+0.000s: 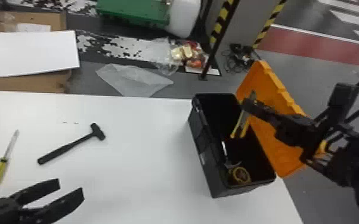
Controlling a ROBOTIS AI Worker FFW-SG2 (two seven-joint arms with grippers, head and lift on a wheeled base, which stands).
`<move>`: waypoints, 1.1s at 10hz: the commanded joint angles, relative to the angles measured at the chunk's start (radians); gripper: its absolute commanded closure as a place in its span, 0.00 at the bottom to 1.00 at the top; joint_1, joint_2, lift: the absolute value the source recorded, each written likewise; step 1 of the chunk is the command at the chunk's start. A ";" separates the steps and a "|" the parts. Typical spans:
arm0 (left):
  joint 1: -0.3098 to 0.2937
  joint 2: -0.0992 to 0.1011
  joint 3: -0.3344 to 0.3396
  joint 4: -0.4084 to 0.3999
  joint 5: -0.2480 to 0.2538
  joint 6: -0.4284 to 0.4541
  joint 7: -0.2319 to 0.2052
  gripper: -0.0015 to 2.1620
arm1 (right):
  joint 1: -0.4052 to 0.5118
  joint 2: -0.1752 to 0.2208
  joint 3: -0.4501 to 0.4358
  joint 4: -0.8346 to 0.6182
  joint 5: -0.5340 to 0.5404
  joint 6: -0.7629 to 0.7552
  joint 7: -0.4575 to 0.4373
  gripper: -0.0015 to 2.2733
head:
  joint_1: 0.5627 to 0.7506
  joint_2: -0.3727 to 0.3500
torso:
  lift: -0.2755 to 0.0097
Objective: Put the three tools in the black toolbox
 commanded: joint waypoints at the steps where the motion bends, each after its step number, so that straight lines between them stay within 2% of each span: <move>1: 0.028 0.000 0.018 -0.025 0.000 0.000 -0.004 0.04 | 0.040 -0.029 0.006 0.033 0.033 -0.125 0.006 0.78 | 0.70 0.06 | 0.77; 2: 0.038 -0.001 0.029 -0.030 0.001 0.000 -0.009 0.04 | 0.062 -0.045 0.011 0.054 0.043 -0.171 0.009 0.78 | 0.70 0.04 | 0.77; 7: 0.055 -0.006 0.033 -0.028 0.006 -0.067 -0.017 0.04 | 0.171 -0.050 0.075 0.129 0.094 -0.383 0.027 0.78 | 0.70 0.03 | 0.77; 9: 0.058 -0.006 0.042 -0.027 0.012 -0.089 -0.020 0.04 | 0.183 -0.050 0.101 0.169 0.109 -0.456 0.049 0.77 | 0.70 0.03 | 0.77; 10: 0.060 -0.006 0.047 -0.025 0.018 -0.092 -0.020 0.04 | 0.186 -0.050 0.107 0.185 0.115 -0.487 0.058 0.66 | 0.70 0.04 | 0.77; 11: 0.061 -0.006 0.049 -0.022 0.019 -0.104 -0.021 0.04 | 0.189 -0.049 0.118 0.211 0.117 -0.530 0.064 0.23 | 0.70 0.05 | 0.77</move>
